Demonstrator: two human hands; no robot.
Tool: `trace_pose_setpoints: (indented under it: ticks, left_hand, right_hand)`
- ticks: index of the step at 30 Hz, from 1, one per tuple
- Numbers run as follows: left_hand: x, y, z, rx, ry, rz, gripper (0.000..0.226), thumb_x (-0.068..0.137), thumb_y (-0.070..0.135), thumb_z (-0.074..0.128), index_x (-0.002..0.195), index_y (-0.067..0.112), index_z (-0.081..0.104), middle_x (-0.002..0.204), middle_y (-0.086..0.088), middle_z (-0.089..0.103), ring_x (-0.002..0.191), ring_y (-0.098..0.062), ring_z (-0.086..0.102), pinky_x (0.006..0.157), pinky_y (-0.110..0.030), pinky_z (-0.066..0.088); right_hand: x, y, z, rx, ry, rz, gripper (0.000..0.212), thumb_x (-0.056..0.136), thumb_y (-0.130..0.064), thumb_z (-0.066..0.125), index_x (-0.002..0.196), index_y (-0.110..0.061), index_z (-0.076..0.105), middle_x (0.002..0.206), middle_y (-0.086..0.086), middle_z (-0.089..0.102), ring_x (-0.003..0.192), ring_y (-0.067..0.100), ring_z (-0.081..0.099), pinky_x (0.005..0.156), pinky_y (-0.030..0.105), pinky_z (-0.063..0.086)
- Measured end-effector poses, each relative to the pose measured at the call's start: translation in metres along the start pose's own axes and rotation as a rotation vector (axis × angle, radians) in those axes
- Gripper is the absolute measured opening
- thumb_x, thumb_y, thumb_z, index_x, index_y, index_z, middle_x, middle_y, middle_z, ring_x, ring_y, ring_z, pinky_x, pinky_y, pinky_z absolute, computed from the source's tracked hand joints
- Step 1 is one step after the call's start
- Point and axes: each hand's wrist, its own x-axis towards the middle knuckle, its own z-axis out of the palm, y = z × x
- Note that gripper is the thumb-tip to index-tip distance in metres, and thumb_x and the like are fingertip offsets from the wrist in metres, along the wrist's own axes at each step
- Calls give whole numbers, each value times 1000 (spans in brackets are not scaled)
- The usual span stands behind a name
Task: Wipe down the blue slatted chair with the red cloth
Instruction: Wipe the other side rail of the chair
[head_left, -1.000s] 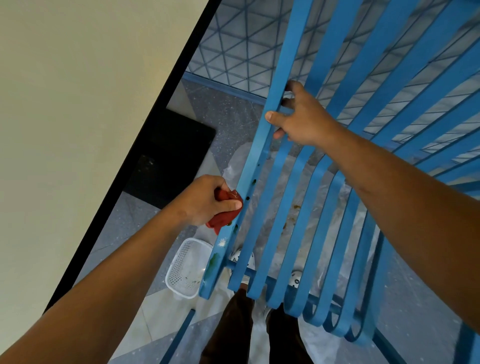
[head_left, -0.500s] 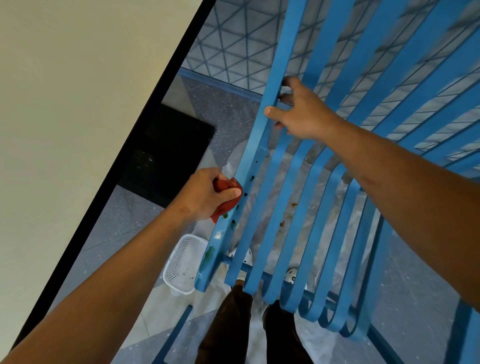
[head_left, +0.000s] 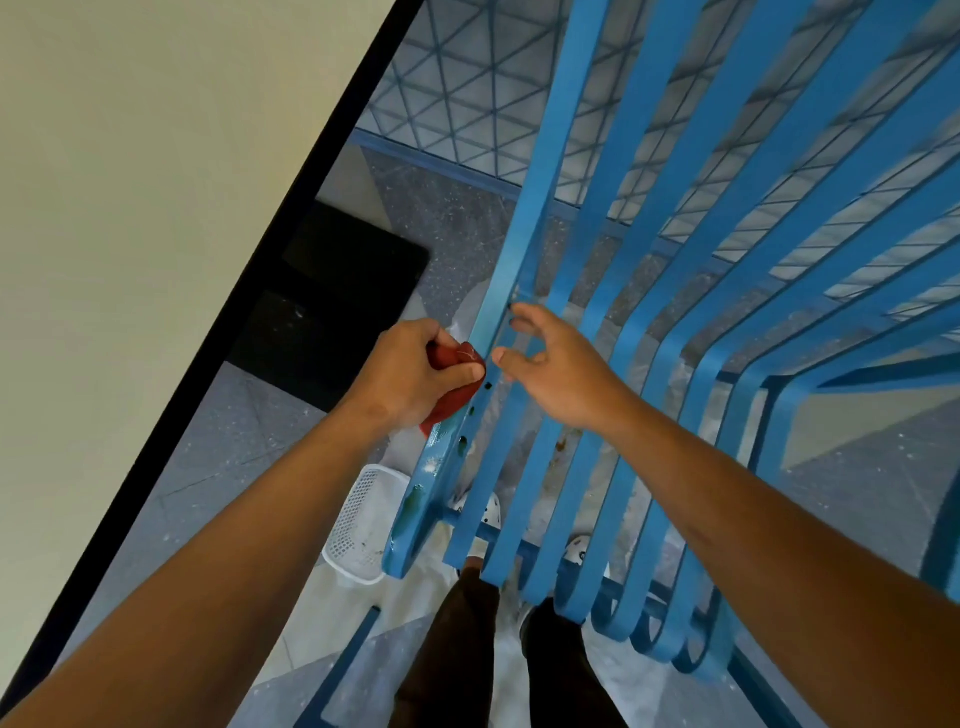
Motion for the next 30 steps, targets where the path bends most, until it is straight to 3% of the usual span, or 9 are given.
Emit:
trace_pose_setpoints:
  ticks: [2,6,9,13,18,21,25,28,30]
  left_hand:
    - [-8,-6,3,-10,-11,-6,31,80,36,83,101,20,66,96,7,67,90,-6,65,77,-23,57]
    - [-32,-24,1,57,-90,-61,30,81,37,81,102,27,62,95,14,61,90,-5,61,70,-18,53]
    - [-39,-26,-4,168,-111,-57,31,81,39,81,103,27,63,100,9,62,92,-9,60,78,-27,57]
    - [-42,-3,-14,157,31,-8,25,83,38,79,100,26,65,95,11,62,90,-8,61,77,-26,55]
    - [-44,53,-31,-35,166,34,28,88,37,74,99,12,70,94,-8,72,74,-13,66,64,-23,54]
    - [-50,79,-33,-202,141,-4,32,92,40,68,102,10,72,96,-13,73,80,-21,69,73,-31,56]
    - [-60,89,-29,-614,-51,-77,27,99,24,61,105,1,72,96,-19,74,88,-32,72,85,-37,60]
    - [-64,82,-25,-640,-144,-58,32,101,19,55,113,-9,65,108,-34,67,98,-42,69,92,-43,58]
    - [-63,74,-28,-575,-152,-28,29,102,17,55,115,-5,68,109,-29,70,102,-41,69,89,-42,59]
  right_hand:
    - [-5,6,8,16,-14,9,63,100,-40,62,154,-29,33,157,-6,41,122,26,63,104,46,51]
    - [-24,16,18,52,-19,42,56,101,-38,60,152,-30,37,147,-1,55,84,14,72,69,26,56]
    - [-43,20,22,110,-43,67,49,101,-42,59,146,-40,42,116,23,69,99,40,69,79,42,61]
    - [-69,5,20,189,-53,14,50,101,-40,59,148,-37,43,145,-17,53,118,-1,60,92,23,51]
    - [-89,-24,15,345,-88,-87,70,91,-55,56,155,-48,26,143,-34,44,131,-3,52,112,33,46]
    - [-94,-37,13,354,-78,-179,77,94,-50,62,156,-52,16,147,-25,47,139,1,46,116,36,43]
    - [-92,-46,12,314,140,-308,79,94,-31,72,158,-34,26,153,-5,45,138,6,48,109,28,48]
    - [-88,-44,13,194,340,-371,65,93,-15,72,152,-23,44,139,0,51,124,2,55,95,10,49]
    - [-83,-40,13,152,371,-386,59,93,-5,70,146,-22,51,134,3,48,115,1,58,85,7,50]
